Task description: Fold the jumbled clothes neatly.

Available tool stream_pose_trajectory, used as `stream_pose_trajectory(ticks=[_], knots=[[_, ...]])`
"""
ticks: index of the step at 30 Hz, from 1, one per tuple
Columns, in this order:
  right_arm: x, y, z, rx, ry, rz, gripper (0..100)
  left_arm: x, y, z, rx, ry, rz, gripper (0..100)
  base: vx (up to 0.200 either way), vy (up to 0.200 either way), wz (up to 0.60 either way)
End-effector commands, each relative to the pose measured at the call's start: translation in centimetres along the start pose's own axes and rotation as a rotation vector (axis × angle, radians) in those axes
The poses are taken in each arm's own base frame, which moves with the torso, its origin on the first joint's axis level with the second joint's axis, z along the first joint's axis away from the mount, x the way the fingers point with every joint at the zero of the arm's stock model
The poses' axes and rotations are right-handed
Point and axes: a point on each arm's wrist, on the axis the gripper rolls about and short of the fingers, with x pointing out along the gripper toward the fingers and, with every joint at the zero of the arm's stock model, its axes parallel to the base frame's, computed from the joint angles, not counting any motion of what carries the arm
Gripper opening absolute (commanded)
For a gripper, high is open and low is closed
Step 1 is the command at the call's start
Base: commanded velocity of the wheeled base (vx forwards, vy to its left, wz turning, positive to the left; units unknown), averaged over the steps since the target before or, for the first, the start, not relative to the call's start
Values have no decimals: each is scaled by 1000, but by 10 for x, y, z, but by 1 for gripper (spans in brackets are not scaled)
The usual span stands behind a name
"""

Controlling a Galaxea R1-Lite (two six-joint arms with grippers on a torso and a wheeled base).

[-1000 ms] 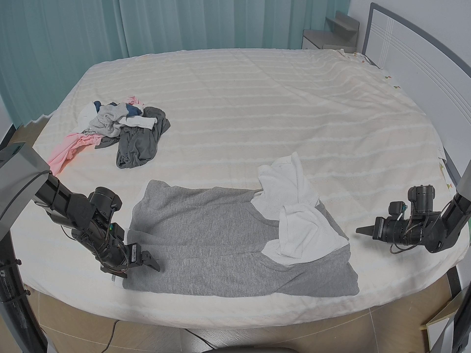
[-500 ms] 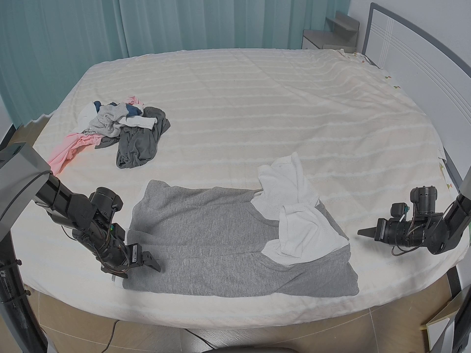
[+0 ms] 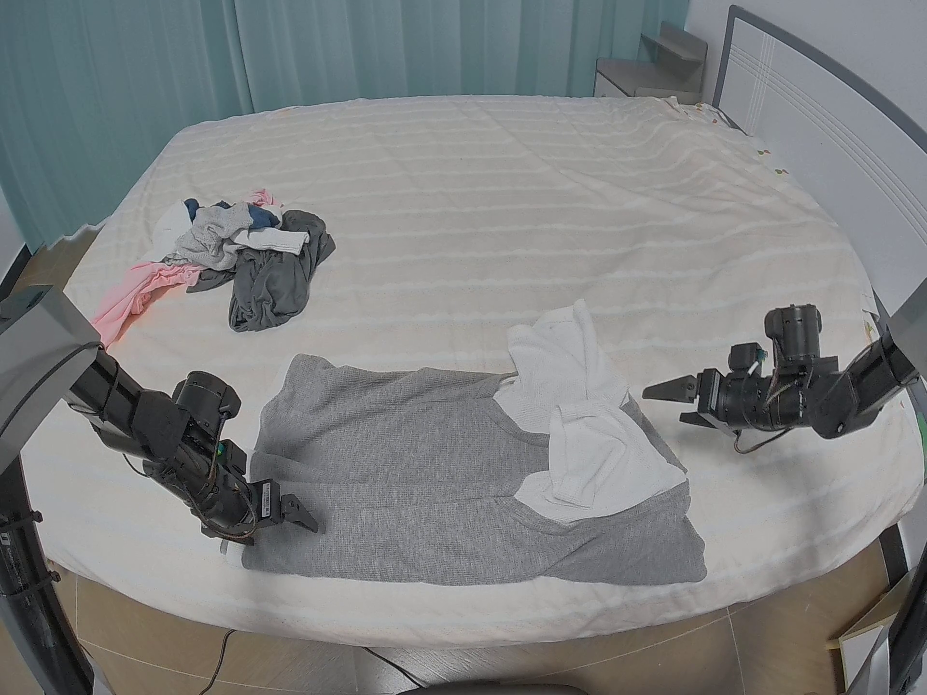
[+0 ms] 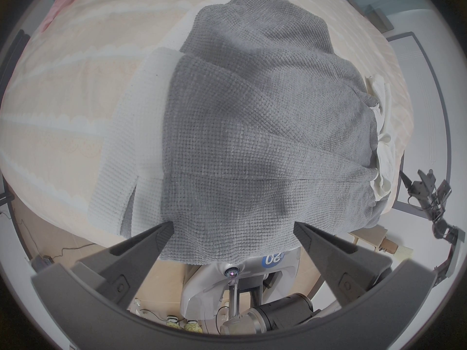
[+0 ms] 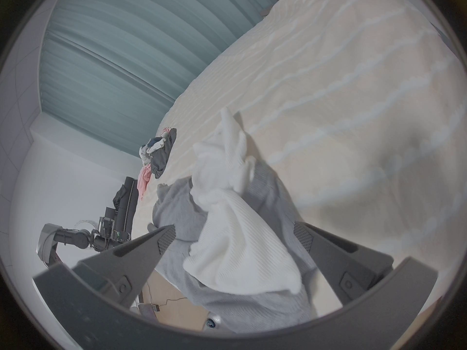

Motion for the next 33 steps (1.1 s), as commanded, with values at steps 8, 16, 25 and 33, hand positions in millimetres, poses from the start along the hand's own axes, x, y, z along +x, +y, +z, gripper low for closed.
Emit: stream_pose_trajectory(ticks=[8,16,25,33], knots=[[89,45,10,-465,91,56,100,5,3,-9,6,-16,-10,100,0,0,0],[105,42,14,-546,165,57,100,9,6,-13,16,-54,-17,100,0,0,0],[107,35,13,-551,193,51,100,10,7,-13,16,-60,-19,100,0,0,0],[110,27,13,-568,197,43,100,10,6,-14,18,-60,-19,100,0,0,0]])
